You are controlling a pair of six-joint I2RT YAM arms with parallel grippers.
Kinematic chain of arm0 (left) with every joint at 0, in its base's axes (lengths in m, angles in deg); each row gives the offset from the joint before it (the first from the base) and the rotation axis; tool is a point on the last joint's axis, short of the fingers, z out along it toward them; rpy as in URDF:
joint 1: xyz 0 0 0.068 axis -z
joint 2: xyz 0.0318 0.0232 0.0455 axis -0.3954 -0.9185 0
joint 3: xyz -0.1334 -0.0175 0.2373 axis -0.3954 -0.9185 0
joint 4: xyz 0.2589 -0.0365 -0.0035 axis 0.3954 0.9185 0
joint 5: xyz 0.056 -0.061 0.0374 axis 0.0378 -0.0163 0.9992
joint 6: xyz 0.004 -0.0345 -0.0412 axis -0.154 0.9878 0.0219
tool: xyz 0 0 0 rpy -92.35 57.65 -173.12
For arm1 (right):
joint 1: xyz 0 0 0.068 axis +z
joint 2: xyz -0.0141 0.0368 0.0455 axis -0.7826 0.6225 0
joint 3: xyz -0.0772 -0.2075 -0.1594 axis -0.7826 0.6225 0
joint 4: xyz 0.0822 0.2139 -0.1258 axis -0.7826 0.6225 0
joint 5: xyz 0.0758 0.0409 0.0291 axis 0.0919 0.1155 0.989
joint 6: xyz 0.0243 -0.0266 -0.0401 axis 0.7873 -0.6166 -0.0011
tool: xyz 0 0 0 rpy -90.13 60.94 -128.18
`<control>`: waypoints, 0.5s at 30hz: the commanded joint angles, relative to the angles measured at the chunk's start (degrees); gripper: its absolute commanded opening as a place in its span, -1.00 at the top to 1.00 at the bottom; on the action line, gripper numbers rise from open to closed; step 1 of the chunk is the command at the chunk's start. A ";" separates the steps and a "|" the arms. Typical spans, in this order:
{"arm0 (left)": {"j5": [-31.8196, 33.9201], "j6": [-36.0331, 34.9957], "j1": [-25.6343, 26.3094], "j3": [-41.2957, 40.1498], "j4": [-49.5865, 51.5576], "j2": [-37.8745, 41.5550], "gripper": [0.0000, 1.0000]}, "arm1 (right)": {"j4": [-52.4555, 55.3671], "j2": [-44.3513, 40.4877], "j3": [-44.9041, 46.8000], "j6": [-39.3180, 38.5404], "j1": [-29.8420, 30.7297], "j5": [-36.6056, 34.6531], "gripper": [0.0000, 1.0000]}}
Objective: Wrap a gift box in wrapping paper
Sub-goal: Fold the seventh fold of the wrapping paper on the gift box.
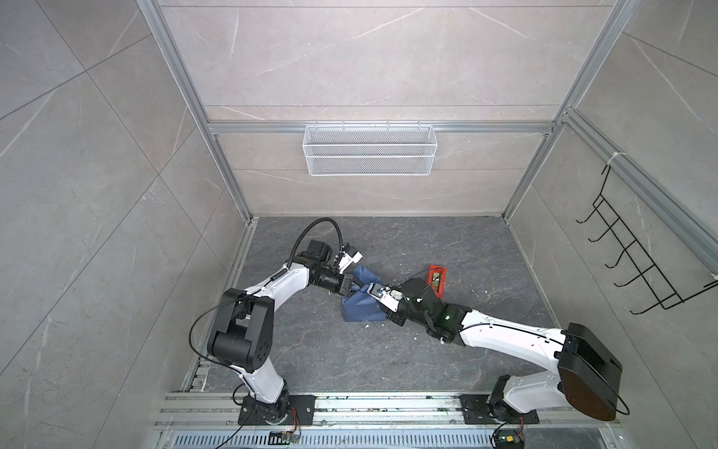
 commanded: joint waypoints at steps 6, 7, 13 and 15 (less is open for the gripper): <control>3.24 -1.33 0.32 -1.31 2.21 0.12 1.00 | -4.45 2.68 -0.64 -0.49 -2.00 9.61 0.12; 3.50 -1.31 0.38 -1.28 2.48 0.07 1.00 | -5.13 2.81 -0.37 -0.39 -2.55 9.64 0.10; 3.58 -1.67 0.36 -1.63 2.36 0.88 1.00 | -7.07 -0.44 1.83 0.59 -5.01 11.42 -0.01; 3.74 -1.68 0.34 -1.47 2.57 0.35 1.00 | -8.35 -0.95 2.76 1.50 -6.31 12.29 -0.02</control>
